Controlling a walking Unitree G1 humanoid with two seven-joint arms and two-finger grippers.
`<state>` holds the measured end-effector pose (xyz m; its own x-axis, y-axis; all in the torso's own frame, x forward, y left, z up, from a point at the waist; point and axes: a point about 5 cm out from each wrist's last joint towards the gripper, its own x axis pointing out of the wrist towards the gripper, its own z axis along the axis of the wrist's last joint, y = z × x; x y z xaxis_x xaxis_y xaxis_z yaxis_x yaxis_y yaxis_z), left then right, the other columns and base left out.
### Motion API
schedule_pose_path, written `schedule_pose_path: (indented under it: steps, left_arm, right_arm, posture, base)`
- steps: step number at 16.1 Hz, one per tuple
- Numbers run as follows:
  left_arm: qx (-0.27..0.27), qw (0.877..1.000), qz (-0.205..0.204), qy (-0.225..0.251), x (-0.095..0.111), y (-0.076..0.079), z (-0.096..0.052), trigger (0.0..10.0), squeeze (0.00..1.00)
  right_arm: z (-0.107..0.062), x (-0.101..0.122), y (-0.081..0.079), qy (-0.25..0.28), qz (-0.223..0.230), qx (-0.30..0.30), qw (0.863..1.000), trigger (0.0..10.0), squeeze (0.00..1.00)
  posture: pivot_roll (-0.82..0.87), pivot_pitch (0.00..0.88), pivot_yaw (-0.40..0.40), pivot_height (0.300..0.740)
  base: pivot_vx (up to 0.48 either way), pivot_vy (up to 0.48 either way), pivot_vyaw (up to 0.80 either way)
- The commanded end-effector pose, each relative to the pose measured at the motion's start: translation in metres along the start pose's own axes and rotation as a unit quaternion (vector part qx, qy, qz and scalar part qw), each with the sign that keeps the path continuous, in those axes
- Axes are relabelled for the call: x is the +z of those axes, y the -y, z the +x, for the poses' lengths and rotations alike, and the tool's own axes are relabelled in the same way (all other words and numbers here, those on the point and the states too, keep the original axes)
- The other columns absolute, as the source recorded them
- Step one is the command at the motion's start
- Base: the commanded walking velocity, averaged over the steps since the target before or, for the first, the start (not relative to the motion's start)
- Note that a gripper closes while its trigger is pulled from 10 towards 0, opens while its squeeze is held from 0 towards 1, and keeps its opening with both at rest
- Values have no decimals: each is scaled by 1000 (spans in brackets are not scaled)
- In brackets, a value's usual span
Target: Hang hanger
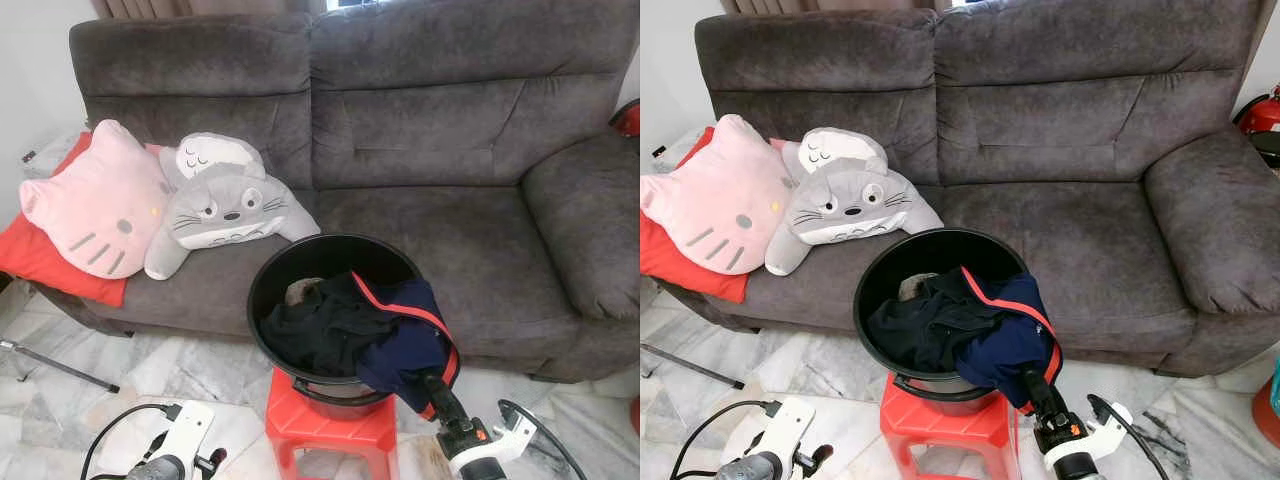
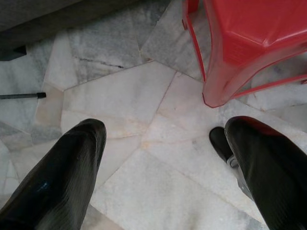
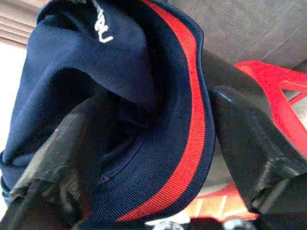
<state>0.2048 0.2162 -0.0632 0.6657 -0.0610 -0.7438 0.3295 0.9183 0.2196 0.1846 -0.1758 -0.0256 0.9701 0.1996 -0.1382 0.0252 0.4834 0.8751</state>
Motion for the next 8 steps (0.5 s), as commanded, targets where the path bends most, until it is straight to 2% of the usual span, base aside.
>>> schedule_pose_path:
  steps: [1, 8]
  left_arm:
    - [6, 1000, 13, -6, -5, -6, -2, 10000, 0]
    - [7, 1000, 15, -7, -4, -5, -2, 10000, 0]
  right_arm:
    - [4, -36, -13, -14, 55, 10, 998, 0, 0]
    - [8, -36, -8, -15, 59, 13, 998, 0, 0]
  posture:
    - [-171, 0, 137, 740]
    - [-171, 0, 137, 740]
  base:
    - [0, 0, 0]
    - [0, 0, 0]
